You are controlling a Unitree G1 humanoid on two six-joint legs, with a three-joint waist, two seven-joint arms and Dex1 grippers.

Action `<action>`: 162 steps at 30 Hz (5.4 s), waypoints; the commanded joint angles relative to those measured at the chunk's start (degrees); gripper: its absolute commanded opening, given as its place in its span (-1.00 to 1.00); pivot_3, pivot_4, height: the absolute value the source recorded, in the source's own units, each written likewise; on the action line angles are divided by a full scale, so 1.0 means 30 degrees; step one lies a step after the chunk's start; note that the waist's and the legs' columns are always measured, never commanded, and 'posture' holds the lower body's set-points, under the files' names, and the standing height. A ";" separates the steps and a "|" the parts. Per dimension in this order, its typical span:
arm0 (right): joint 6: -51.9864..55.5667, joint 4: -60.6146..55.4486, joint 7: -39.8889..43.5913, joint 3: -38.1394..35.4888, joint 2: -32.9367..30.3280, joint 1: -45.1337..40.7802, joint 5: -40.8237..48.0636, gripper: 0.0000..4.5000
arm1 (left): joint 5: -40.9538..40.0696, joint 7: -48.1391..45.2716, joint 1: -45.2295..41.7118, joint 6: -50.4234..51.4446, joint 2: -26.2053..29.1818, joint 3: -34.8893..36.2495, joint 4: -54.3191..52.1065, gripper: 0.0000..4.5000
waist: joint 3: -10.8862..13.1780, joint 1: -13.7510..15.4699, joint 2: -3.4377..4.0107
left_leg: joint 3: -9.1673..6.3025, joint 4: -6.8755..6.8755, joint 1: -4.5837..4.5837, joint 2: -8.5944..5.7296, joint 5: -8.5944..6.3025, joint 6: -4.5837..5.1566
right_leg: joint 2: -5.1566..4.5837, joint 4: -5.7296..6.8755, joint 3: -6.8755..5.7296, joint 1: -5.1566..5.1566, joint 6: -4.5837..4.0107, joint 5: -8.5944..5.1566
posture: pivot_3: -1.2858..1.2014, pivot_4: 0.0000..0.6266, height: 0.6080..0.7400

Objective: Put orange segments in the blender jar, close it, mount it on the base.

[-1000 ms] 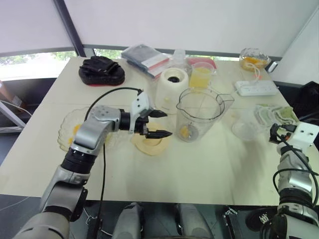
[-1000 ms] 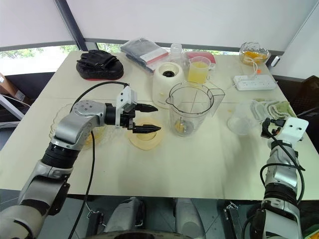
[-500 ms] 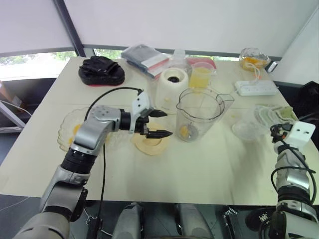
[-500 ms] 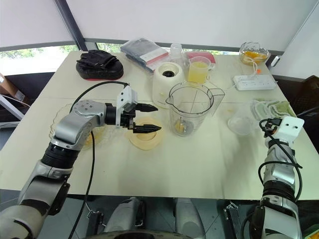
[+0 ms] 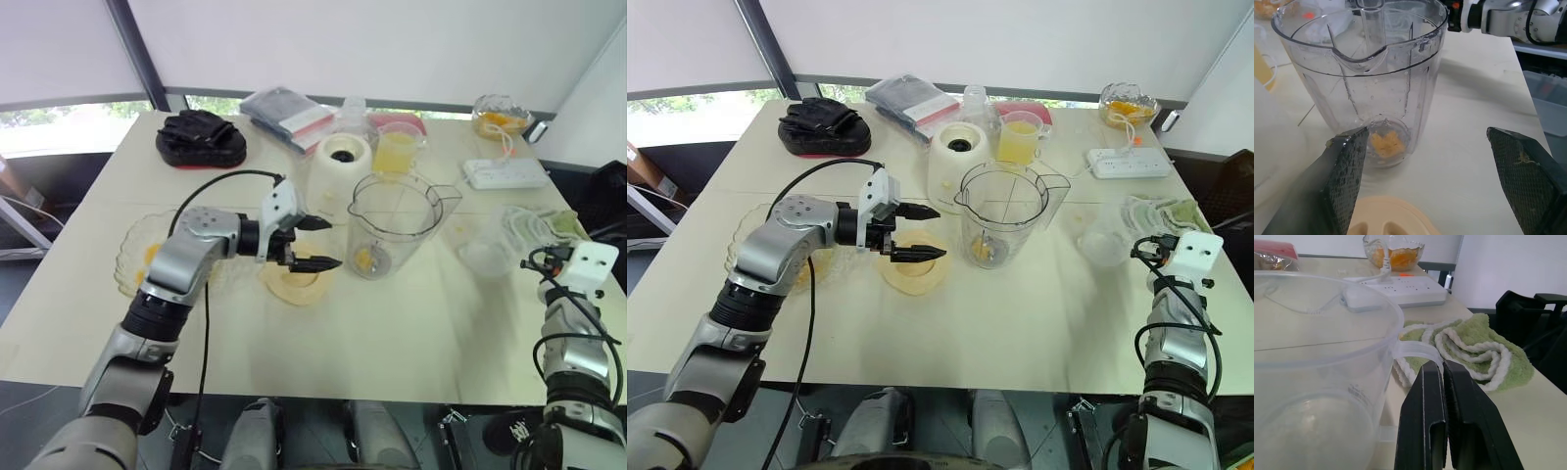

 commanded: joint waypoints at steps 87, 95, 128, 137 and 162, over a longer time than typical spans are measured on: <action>1.0687 -2.3825 0.3269 0.5074 -0.5218 -0.1327 -0.4729 -0.98 | 0.0507 -0.0875 -0.1249 -0.2286 -0.0816 -0.0766 0.1991 0.79 | 0.0050 0.0115 -0.0004 | 0.0004 -0.0012 -0.0034 0.0002 -0.0002 0.0002 | -0.0009 -0.0025 -0.0006 -0.0041 -0.0064 -0.0038 | 0.03 -0.52 1.00; 0.8875 -2.3228 0.4240 0.5541 -0.5710 -0.0474 -0.6471 -0.98 | 0.0508 -0.0792 -0.1233 -0.2261 -0.0857 -0.0738 0.1962 0.79 | 0.0063 0.0169 -0.0021 | 0.0006 -0.0011 -0.0038 -0.0003 -0.0002 0.0003 | -0.0009 -0.0031 -0.0007 -0.0042 -0.0063 -0.0039 | 0.03 -0.52 1.00; 1.1199 -2.3360 0.4663 0.2521 -0.2230 -0.0727 -0.6388 -0.98 | 0.0416 -0.0788 -0.1217 -0.2018 -0.0854 -0.0723 0.1761 0.79 | 0.0065 0.0253 -0.0023 | 0.0003 -0.0010 -0.0038 -0.0001 -0.0002 0.0002 | -0.0007 -0.0028 -0.0009 -0.0042 -0.0061 -0.0036 | 0.03 -0.52 1.00; 1.6915 -2.4550 0.2050 -0.0544 0.1724 -0.3165 -0.3177 -0.98 | 0.0463 -0.0888 -0.1327 -0.2020 -0.0932 -0.0807 0.1945 0.79 | 0.0065 0.0249 -0.0017 | -0.0001 -0.0013 -0.0037 0.0005 -0.0002 0.0002 | -0.0009 -0.0023 -0.0013 -0.0042 -0.0063 -0.0034 | 0.03 -0.52 1.00; 0.5438 -1.5706 -0.4764 -0.5438 0.8273 0.1276 -0.0363 -0.98 | 0.0165 0.0203 -0.0345 -0.0766 -0.0197 -0.0239 0.0454 0.79 | 0.0078 -0.0048 0.0029 | 0.0012 -0.0043 -0.0021 0.0008 -0.0002 0.0002 | -0.0015 -0.0021 -0.0004 -0.0045 -0.0005 -0.0003 | 0.03 -0.52 1.00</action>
